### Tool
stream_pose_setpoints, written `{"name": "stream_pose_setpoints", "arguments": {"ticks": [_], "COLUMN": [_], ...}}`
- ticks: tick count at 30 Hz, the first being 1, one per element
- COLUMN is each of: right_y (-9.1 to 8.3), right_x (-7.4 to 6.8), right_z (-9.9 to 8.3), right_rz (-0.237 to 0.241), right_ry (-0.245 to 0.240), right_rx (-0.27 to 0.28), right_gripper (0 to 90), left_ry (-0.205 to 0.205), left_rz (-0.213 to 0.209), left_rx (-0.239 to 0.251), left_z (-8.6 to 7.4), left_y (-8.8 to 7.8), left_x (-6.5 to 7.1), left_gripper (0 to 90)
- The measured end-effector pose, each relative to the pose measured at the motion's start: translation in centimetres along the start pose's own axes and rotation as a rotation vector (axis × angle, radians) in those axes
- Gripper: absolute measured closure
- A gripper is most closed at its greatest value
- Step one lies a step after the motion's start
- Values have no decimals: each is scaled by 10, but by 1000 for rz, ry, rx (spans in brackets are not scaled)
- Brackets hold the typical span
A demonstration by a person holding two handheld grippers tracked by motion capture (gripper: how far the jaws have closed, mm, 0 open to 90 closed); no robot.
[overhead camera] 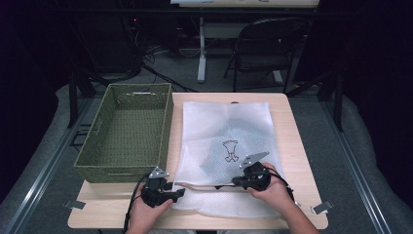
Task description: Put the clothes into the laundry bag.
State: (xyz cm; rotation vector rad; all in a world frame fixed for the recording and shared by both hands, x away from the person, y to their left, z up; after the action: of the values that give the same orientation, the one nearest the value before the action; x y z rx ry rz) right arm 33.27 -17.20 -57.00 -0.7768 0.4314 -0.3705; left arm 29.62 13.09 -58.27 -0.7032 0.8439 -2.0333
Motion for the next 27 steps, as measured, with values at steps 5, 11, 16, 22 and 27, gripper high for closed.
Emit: {"name": "stream_pose_setpoints", "arguments": {"ticks": [5, 11, 16, 22, 27], "right_y": [1, -4, -10, -9, -7], "right_x": [-2, -8, -12, -14, -21], "right_z": [1, 5, 11, 14, 19], "right_rz": [2, -7, -3, -18, -42], "right_ry": [8, -10, -13, -43, -73], "right_rx": [-3, 3, 29, 45, 64], "right_gripper": [800, 680, 610, 586, 596], "left_ry": [1, 13, 10, 13, 17], "left_rz": [0, 6, 2, -6, -11], "left_rx": [5, 8, 7, 11, 13], "left_z": [1, 1, 1, 2, 3], "left_y": [-1, -1, 0, 0, 0], "left_x": [-1, -1, -3, -3, -3], "left_gripper": [493, 508, 521, 539, 561]}}
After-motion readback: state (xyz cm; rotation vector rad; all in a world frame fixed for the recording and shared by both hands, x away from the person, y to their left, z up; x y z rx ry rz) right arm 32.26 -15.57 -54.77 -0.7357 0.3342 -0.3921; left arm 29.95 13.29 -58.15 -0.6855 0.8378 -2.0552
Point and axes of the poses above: each handheld gripper's, and its own axes: y roughly forward along the jaws, z roughly out of its top, x roughly to its right, the point moved 3 cm from there along y, roughly forward along the jaws, and after that the axes turned 8 degrees about z, right-handed, at the moved point
